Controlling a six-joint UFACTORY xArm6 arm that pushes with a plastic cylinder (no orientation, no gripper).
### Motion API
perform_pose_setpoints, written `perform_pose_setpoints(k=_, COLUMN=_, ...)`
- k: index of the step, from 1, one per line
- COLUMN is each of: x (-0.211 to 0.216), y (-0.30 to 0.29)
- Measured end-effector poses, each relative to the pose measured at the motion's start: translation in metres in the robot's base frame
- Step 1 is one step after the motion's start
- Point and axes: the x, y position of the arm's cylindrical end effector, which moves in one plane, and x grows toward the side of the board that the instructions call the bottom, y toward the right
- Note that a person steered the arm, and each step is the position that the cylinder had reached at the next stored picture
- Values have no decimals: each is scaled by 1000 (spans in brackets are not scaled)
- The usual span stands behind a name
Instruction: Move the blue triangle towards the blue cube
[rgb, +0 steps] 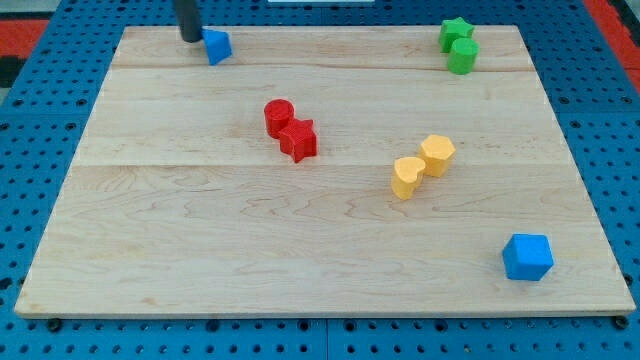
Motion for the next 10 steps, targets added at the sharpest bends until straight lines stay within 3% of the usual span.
perform_pose_setpoints(k=4, x=72, y=116)
perform_pose_setpoints(k=7, x=29, y=136)
perform_pose_setpoints(k=8, x=34, y=161)
perform_pose_setpoints(k=10, x=99, y=204)
